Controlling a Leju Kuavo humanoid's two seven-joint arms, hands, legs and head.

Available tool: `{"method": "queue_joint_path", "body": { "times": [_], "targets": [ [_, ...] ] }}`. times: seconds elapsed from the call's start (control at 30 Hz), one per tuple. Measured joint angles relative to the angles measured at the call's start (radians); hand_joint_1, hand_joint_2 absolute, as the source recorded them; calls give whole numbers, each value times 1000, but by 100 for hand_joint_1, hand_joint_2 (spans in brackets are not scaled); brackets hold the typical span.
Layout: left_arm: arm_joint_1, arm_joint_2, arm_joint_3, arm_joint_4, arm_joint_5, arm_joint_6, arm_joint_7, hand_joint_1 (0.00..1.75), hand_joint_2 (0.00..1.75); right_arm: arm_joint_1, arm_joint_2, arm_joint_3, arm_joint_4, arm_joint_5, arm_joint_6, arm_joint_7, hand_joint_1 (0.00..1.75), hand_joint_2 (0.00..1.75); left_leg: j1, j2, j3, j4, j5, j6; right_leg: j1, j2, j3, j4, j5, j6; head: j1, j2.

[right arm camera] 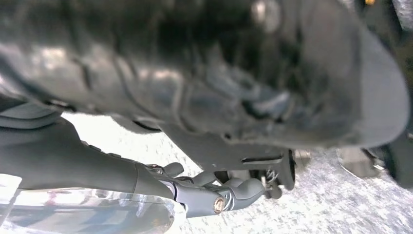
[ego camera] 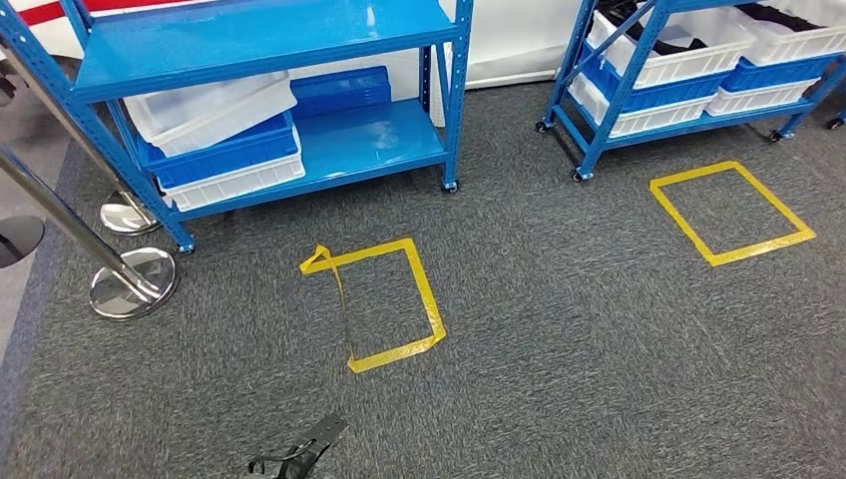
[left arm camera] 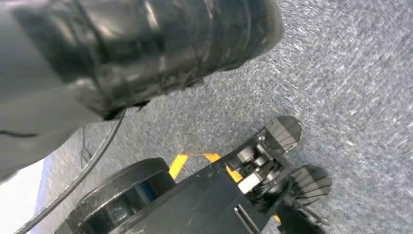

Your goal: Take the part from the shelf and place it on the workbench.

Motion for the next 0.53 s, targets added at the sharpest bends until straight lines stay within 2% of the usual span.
{"method": "queue_joint_path", "body": {
  "times": [0.03,0.07,0.1,0.13,0.17,0.23,0.3,0.33,0.43,0.5,0.53],
  "targets": [
    [0,0,0,0,9,2,-4,0,0,0,0,0,0,-3,-2,0,0,0,1,-6,0,-2,1,2,-4,26,-26,55,-29,4,2,0],
    [-1,0,0,0,18,3,-8,0,0,2,0,1,0,-6,-5,0,0,0,1,-13,0,-2,1,3,-6,41,-57,117,-57,7,4,0],
    [0,0,0,0,27,4,-12,0,0,4,-1,2,1,-9,-8,0,0,0,1,-20,0,-1,2,4,-8,48,-83,168,-73,10,5,0],
    [2,0,1,0,35,5,-17,0,0,6,-2,3,1,-12,-11,0,0,0,1,-27,0,0,1,4,-10,50,-99,195,-74,12,5,0],
    [3,0,3,0,40,6,-21,0,0,7,-3,4,2,-16,-14,0,0,0,2,-33,0,1,1,4,-13,51,-99,186,-55,13,5,0],
    [6,0,6,0,43,9,-27,0,0,7,-3,6,2,-24,-19,0,0,0,4,-44,0,6,-1,0,-19,55,-52,76,15,14,5,0],
    [6,0,8,0,45,13,-31,0,0,6,-3,7,2,-38,-25,-2,0,0,3,-52,-5,14,-5,-9,-21,64,-9,-26,53,11,5,0],
    [6,1,8,0,45,15,-31,0,0,6,-2,7,2,-48,-27,-2,0,0,3,-54,-7,15,-5,-15,-19,68,-2,-45,55,7,5,0],
    [7,2,9,0,49,18,-31,0,0,6,-2,9,2,-73,-29,2,0,0,7,-54,-14,19,-5,-32,-14,68,-2,-52,61,-11,5,0],
    [8,2,10,0,51,18,-31,0,0,5,-2,10,2,-81,-29,3,0,0,9,-46,-38,71,-41,-40,-15,65,2,-59,68,-23,1,0],
    [9,3,10,0,52,18,-31,0,0,5,-2,10,2,-83,-29,3,0,0,10,-43,-47,90,-53,-41,-15,64,3,-60,69,-26,0,0]
  ]
}}
